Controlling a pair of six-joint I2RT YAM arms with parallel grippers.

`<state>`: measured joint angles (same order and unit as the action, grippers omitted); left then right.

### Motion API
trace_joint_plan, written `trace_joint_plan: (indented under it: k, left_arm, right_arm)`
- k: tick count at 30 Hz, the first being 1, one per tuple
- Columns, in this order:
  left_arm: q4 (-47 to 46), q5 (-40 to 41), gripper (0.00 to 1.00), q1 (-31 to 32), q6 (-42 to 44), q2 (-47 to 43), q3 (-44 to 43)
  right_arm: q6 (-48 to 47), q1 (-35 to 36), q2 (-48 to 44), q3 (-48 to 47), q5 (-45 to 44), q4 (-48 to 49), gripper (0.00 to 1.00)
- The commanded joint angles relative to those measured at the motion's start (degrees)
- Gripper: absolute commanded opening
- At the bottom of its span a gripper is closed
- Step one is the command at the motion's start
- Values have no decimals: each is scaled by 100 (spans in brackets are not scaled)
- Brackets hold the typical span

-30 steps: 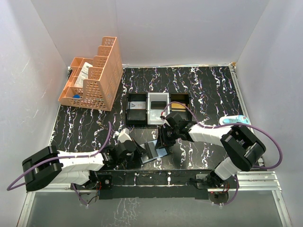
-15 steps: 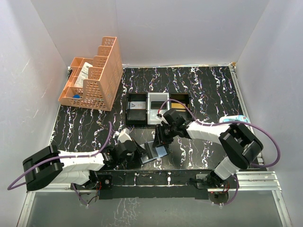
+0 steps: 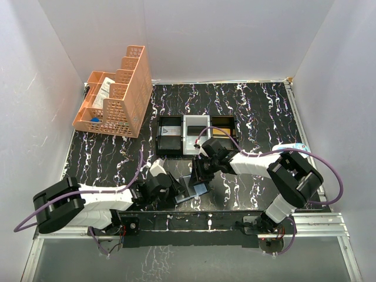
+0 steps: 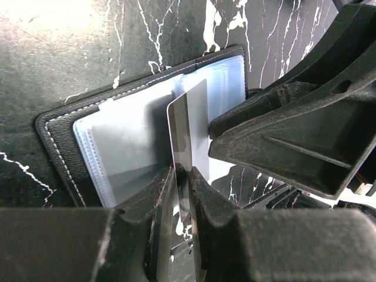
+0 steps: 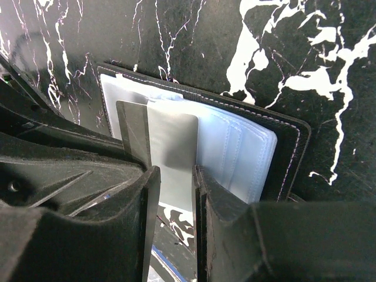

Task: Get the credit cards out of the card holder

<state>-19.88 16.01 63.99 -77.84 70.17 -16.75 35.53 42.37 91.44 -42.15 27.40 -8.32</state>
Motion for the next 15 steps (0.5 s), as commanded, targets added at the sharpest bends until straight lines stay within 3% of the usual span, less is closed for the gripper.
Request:
trace_joint_plan:
  k: [1,9,15]
  left_arm:
    - [-123,-7,15,34,124,120,-213]
    - [-48,-27,1,35,131,183,-273]
    - [282,90,0,35,112,29,-298]
  right_arm:
    - [-78,42,142,146,-305,32,27]
    - [-64,41,55,182,-394,-9,27]
    - [-171,35,-82,1,-851,-407,27]
